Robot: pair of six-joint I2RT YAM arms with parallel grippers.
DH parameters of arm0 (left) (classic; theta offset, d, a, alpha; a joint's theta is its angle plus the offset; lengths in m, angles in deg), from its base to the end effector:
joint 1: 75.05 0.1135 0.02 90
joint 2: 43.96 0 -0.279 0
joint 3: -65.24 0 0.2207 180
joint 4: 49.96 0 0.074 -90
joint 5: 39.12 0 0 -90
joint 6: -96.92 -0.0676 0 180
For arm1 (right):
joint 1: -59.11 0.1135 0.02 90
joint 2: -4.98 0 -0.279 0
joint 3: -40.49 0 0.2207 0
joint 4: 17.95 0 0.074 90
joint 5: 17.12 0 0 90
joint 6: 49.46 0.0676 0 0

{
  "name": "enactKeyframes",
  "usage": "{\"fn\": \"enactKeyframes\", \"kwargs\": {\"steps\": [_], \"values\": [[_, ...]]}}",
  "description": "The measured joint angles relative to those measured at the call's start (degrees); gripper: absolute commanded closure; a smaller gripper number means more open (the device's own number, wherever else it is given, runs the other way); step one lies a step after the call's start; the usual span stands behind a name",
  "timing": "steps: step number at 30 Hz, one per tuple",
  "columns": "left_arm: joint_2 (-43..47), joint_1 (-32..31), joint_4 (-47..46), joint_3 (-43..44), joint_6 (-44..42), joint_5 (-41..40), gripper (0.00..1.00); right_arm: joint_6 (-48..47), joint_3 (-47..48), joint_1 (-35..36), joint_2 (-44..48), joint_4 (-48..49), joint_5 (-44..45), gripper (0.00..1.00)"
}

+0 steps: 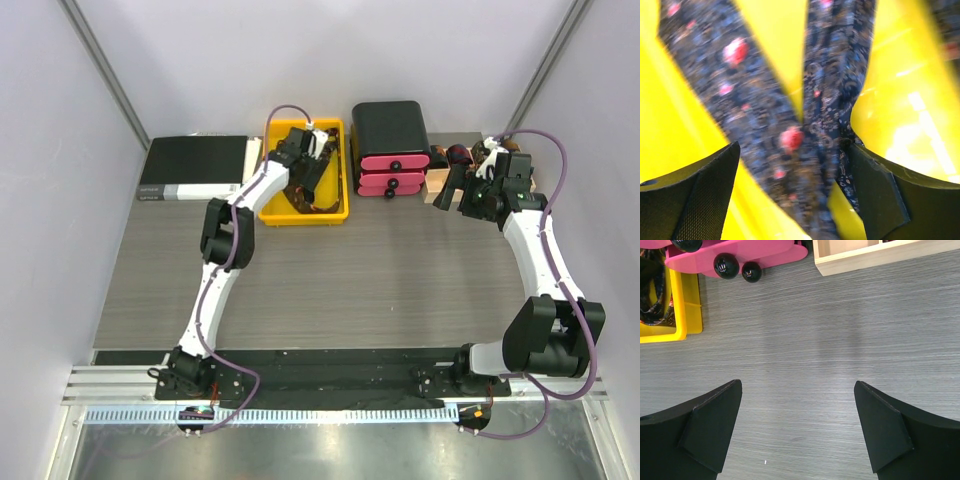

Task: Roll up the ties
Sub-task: Pick up the tie from the storage box.

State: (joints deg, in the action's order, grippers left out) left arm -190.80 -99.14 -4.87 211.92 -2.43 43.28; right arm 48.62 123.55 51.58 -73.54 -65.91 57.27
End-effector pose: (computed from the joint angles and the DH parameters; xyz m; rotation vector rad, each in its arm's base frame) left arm 0.5272 -0.2259 0.1654 0.6148 2.2702 0.0307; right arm 0.2854 -0.0194 0.3088 0.1788 2.3088 0.3216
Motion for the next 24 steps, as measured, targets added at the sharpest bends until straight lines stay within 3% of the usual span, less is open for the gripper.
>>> {"fn": "enactKeyframes", "kwargs": {"steps": [5, 13, 20, 24], "values": [[2.1, 3.4, 3.5, -1.7, -0.1, 2.4, 0.01, 0.0, 0.0, 0.0, 0.0, 0.0, 0.0, 0.00], [12.0, 5.0, 5.3, -8.9, 6.7, 5.6, 0.00, 0.0, -0.1, -0.1, 0.0, 0.0, -0.2, 0.00], [15.8, 3.0, 5.9, -10.5, 10.1, 5.2, 0.18, 0.0, -0.1, -0.1, 0.0, 0.0, -0.2, 0.00], [15.3, 1.4, 7.1, -10.7, 8.8, 2.7, 0.23, 0.0, -0.1, -0.1, 0.0, 0.0, -0.2, 0.00]]}}
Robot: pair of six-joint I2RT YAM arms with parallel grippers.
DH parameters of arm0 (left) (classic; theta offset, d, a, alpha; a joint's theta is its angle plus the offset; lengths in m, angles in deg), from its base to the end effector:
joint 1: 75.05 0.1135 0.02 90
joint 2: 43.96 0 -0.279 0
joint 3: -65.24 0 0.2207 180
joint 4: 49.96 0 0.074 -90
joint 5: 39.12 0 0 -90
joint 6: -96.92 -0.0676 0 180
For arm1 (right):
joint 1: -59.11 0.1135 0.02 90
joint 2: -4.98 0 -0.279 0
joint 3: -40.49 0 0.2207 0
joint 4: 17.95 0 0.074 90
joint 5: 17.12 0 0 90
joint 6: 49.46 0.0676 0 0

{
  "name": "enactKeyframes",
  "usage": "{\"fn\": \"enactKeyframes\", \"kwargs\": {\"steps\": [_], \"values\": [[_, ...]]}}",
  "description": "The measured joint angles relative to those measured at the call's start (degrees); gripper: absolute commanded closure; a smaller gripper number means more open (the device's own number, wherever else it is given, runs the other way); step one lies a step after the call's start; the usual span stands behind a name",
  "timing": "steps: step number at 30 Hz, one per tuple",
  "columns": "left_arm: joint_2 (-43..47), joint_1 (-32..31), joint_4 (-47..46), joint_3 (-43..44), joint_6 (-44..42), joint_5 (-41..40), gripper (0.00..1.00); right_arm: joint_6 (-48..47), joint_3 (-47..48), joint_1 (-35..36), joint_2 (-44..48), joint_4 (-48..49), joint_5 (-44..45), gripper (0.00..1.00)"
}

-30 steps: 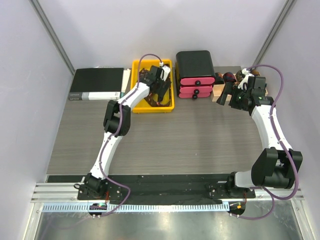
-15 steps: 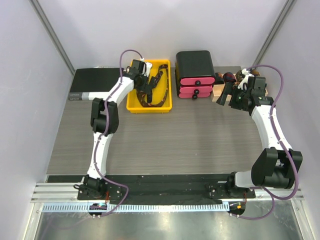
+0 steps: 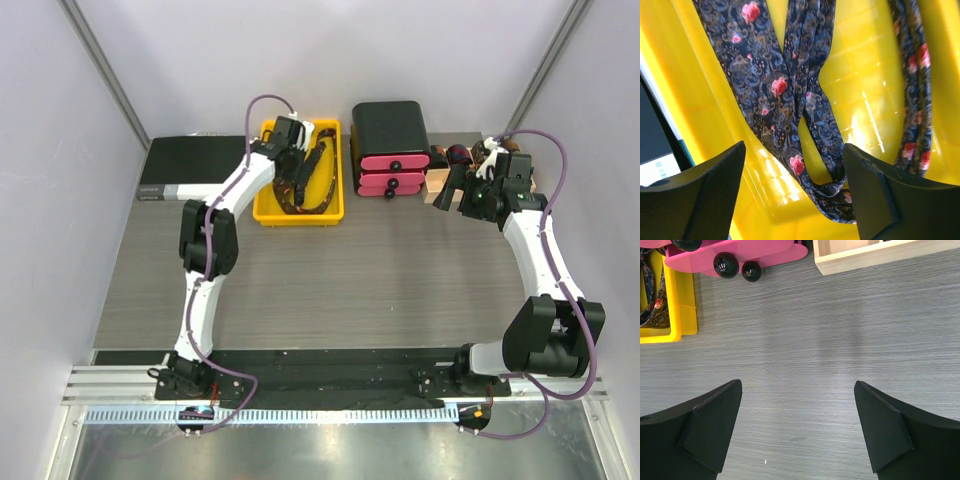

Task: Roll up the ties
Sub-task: Pick up the tie from the storage box.

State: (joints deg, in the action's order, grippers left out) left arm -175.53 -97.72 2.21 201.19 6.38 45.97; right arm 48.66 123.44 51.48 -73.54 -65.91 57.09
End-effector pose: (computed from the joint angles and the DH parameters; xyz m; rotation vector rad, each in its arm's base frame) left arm 0.4822 -0.1951 0.2344 0.4442 2.3608 -0.0769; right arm 0.2852 -0.0197 0.3082 0.1805 2.3101 0.3250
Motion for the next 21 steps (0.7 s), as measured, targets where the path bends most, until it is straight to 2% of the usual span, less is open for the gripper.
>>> {"fn": "enactKeyframes", "kwargs": {"steps": [3, 6, 7, 11, 15, 16, 18, 21], "values": [[-2.5, -1.2, 1.5, 2.3, -1.7, -3.0, 0.26, 0.0, 0.0, 0.0, 0.0, 0.0, 0.0, 0.00], [-5.7, -1.9, 2.4, 4.1, -3.0, -5.9, 0.33, 0.0, 0.0, -0.1, 0.0, 0.0, 0.0, 0.00], [-7.1, -2.1, 3.1, 5.0, -3.2, -7.1, 0.39, 0.0, 0.0, -0.1, 0.0, 0.0, 0.0, 0.00], [-11.5, -2.1, 5.0, 7.3, -4.0, -11.5, 0.43, 0.0, 0.0, -0.4, 0.0, 0.0, 0.0, 0.00], [-11.6, -2.1, 5.0, 8.6, -4.5, -14.3, 0.51, 0.0, -0.1, -0.5, 0.0, 0.0, 0.0, 0.00], [-11.6, -2.1, 5.0, 8.6, -4.5, -14.8, 0.60, 0.0, -0.2, -0.5, 0.0, 0.0, 0.0, 0.00], [-11.6, -2.0, 5.1, 8.6, -4.5, -15.2, 0.69, 0.0, -0.3, -0.5, 0.0, 0.0, 0.0, 0.00], [-11.6, -1.7, 4.9, 8.6, -4.4, -15.6, 0.96, 0.0, -0.3, -0.5, 0.0, 0.0, 0.0, 0.00]]}}
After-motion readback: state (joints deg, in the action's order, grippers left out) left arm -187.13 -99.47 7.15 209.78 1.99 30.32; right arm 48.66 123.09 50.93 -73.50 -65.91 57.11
